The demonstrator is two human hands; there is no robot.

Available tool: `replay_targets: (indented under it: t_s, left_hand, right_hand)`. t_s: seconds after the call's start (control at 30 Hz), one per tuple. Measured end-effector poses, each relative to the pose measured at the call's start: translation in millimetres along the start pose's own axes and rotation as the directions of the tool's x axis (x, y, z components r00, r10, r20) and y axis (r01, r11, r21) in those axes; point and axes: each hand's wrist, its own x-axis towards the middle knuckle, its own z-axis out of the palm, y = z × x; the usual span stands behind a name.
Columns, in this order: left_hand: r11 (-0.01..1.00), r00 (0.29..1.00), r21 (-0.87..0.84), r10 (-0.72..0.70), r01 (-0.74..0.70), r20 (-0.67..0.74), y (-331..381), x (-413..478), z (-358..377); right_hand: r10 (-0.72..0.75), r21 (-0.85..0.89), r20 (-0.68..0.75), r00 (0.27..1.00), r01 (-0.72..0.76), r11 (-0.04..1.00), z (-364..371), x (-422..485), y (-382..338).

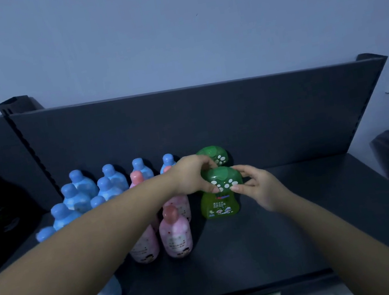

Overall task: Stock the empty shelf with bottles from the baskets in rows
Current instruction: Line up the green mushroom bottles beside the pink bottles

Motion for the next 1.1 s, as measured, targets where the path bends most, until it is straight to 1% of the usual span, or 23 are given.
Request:
replay_targets:
  t_s: [0.1,0.27,0.5,0.67,0.73,0.87,1.03,1.07,1.1]
  left_hand:
    - [0.999,0.999,-0.029,-0.035,0.035,0.011,-5.8,-0.5,-4.8]
    - [0.995,0.997,-0.078,-0.066,0.063,-0.028,-12.2,-0.7,-3.9]
    - [0.995,0.997,0.056,-0.077,0.078,-0.032,-7.8,4.6,-7.2]
    - [0.996,0.994,0.034,-0.085,0.087,-0.067,-10.6,4.3,-3.3]
    - [0.994,0.993,0.055,-0.087,0.092,-0.082,-8.0,5.0,-0.5]
    - [0.993,0.992,0.055,-0.101,0.105,-0.081,-9.0,4.8,-2.7]
    - [0.992,0.99,0.01,-0.126,0.127,-0.07,-9.6,4.6,-2.2]
    - [0.992,0.989,0.009,-0.129,0.13,-0.071,-9.6,4.5,-2.1]
    - [0.991,0.989,0.01,-0.13,0.131,-0.071,-10.1,4.5,-2.1]
  right_hand:
    - [0.018,0.009,-0.008,1.0,-0.018,1.0,-1.3,4.3,1.2]
    - [-0.015,-0.013,0.012,1.0,0.015,1.0,2.1,11.2,0.3]
    - [-0.072,-0.072,0.015,0.997,0.072,0.995,0.1,16.9,3.0]
    - [-0.08,-0.088,0.032,0.996,0.082,0.993,-2.1,22.8,10.2]
    - [-0.073,-0.088,0.032,0.997,0.075,0.993,-6.0,24.3,12.7]
    - [-0.083,-0.116,0.022,0.996,0.085,0.99,-4.0,27.4,10.5]
    - [-0.034,-0.078,0.07,0.997,0.04,0.996,-5.2,32.3,6.5]
    - [-0.033,-0.058,0.07,0.997,0.037,0.998,-6.3,33.4,4.1]
    - [-0.042,-0.017,0.039,0.998,0.042,0.999,-7.1,34.4,1.0]
